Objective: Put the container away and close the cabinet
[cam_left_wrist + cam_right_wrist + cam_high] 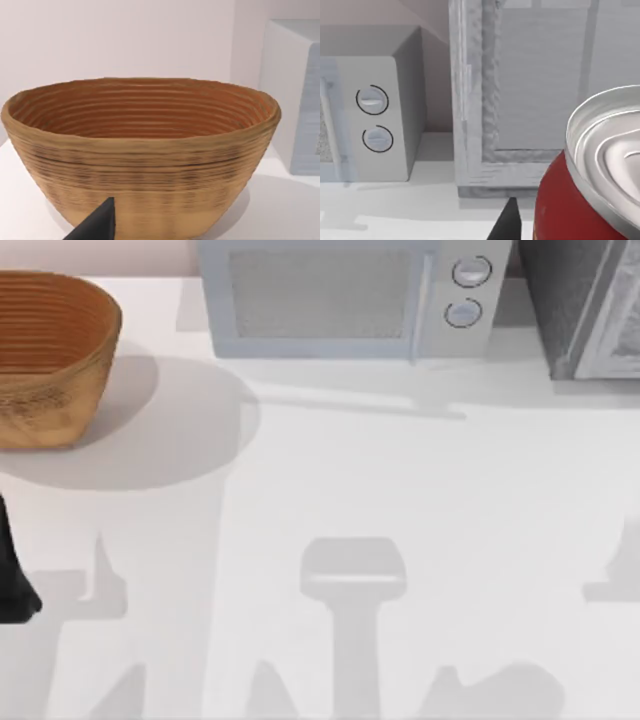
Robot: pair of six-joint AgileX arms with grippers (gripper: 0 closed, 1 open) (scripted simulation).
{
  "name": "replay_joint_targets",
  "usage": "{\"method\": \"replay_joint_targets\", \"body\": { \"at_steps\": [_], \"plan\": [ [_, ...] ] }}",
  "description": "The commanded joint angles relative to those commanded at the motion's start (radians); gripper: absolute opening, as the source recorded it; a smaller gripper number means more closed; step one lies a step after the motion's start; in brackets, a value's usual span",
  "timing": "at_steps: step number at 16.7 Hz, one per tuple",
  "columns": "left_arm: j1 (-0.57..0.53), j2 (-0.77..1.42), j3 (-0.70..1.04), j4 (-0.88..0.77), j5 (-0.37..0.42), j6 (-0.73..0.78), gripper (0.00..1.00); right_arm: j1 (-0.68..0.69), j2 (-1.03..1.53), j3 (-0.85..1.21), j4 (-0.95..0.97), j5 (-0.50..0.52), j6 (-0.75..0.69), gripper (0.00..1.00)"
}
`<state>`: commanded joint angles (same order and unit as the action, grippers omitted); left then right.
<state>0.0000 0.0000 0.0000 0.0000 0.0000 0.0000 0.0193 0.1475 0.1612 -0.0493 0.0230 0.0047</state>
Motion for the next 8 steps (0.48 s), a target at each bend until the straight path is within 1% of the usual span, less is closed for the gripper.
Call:
{"method": "replay_joint_targets", "body": {
  "at_steps": [3,8],
  "plan": [
    [0.000,0.000,0.000,0.000,0.000,0.000,1.00,0.024,0.168,0.216,-0.056,0.026,0.002,0.00],
    [0.000,0.000,0.000,0.000,0.000,0.000,1.00,0.072,0.508,0.686,-0.164,0.077,0.006,0.00]
  ]
}}
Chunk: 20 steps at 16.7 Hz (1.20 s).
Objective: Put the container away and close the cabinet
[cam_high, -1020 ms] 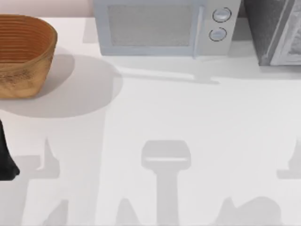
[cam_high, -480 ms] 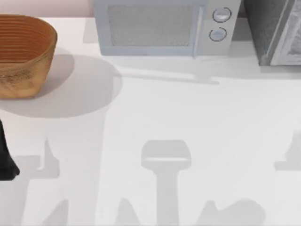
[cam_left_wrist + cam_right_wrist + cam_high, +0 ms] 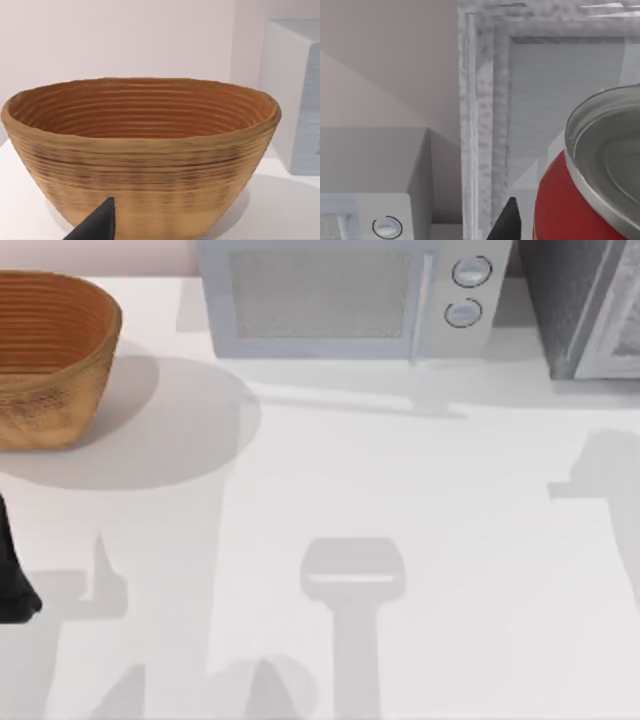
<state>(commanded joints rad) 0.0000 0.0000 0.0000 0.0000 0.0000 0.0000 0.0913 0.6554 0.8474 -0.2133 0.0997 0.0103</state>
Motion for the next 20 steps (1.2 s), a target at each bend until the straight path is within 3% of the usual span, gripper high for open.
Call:
{"method": "replay_joint_targets", "body": {
  "at_steps": [6,10,20],
  "plan": [
    [0.000,0.000,0.000,0.000,0.000,0.000,1.00,0.052,0.401,0.555,-0.117,0.056,0.004,0.00],
    [0.000,0.000,0.000,0.000,0.000,0.000,1.00,0.080,0.595,0.804,-0.178,0.085,0.007,0.00],
    [0.000,0.000,0.000,0.000,0.000,0.000,1.00,0.087,0.684,0.907,-0.212,0.096,0.010,0.00]
  ]
}}
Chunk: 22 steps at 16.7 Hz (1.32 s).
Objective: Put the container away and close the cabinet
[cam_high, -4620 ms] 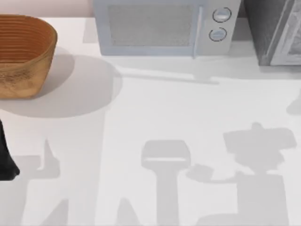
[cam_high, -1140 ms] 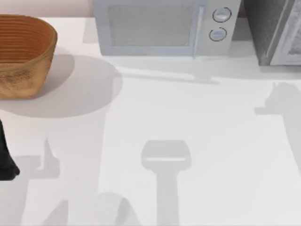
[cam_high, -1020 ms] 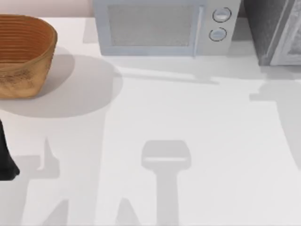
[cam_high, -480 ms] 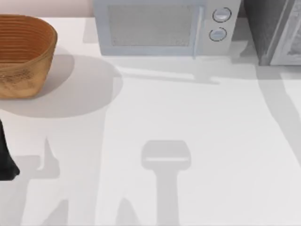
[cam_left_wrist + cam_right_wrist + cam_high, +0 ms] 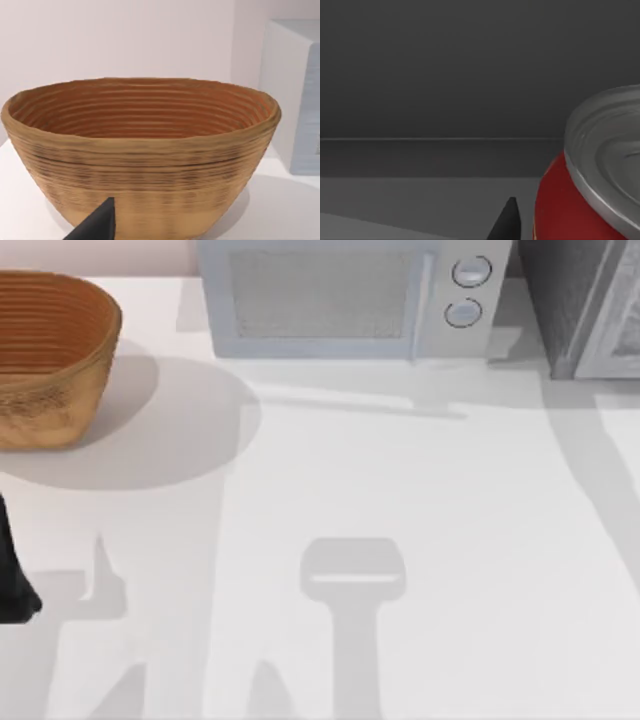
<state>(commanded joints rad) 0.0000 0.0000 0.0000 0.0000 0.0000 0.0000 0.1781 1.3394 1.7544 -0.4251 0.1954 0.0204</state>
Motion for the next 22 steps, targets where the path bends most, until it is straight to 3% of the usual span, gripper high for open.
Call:
{"method": "replay_joint_targets", "body": {
  "at_steps": [5,15,22],
  "plan": [
    [0.000,0.000,0.000,0.000,0.000,0.000,1.00,-0.018,0.179,0.212,-0.069,-0.016,-0.001,0.00],
    [0.000,0.000,0.000,0.000,0.000,0.000,1.00,-0.067,0.652,0.904,-0.212,-0.057,-0.002,0.00],
    [0.000,0.000,0.000,0.000,0.000,0.000,1.00,-0.082,0.748,1.007,-0.252,-0.070,-0.002,0.00]
  ]
}}
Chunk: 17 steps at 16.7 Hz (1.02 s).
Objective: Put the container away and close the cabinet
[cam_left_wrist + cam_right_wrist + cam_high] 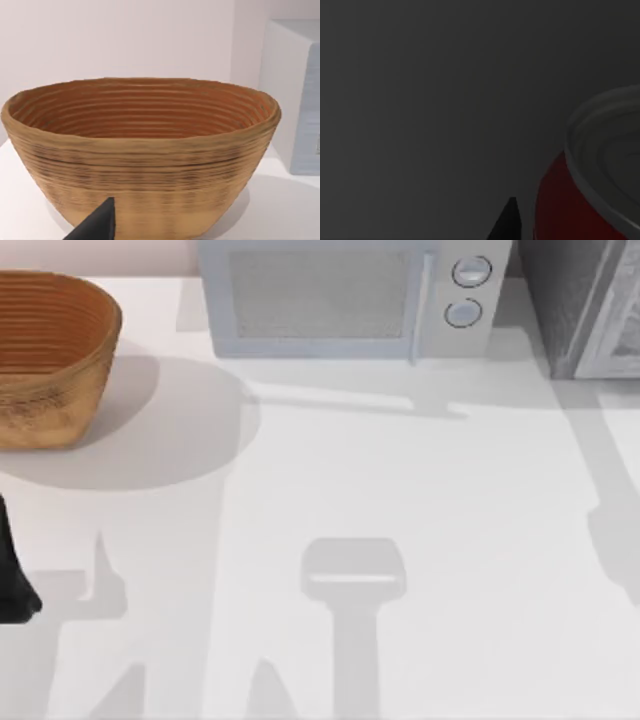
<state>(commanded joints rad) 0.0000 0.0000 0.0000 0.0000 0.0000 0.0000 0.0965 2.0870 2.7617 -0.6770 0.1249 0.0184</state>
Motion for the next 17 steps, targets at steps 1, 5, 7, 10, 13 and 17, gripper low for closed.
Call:
{"method": "replay_joint_targets", "body": {
  "at_steps": [1,5,7,10,13,17],
  "plan": [
    [0.000,0.000,0.000,0.000,0.000,0.000,1.00,0.000,0.000,0.000,0.000,0.000,0.000,0.00],
    [0.000,0.000,0.000,0.000,0.000,0.000,1.00,0.000,0.000,0.000,0.000,0.000,0.000,0.30],
    [0.000,0.000,0.000,0.000,0.000,0.000,1.00,0.000,0.000,0.000,0.000,0.000,0.000,0.45],
    [0.000,0.000,0.000,0.000,0.000,0.000,1.00,0.000,0.000,0.000,0.000,0.000,0.000,0.68],
    [0.000,0.000,0.000,0.000,0.000,0.000,1.00,0.000,0.000,0.000,0.000,0.000,0.000,0.90],
    [0.000,0.000,0.000,0.000,0.000,0.000,1.00,0.000,0.000,0.000,0.000,0.000,0.000,1.00]
  ]
}}
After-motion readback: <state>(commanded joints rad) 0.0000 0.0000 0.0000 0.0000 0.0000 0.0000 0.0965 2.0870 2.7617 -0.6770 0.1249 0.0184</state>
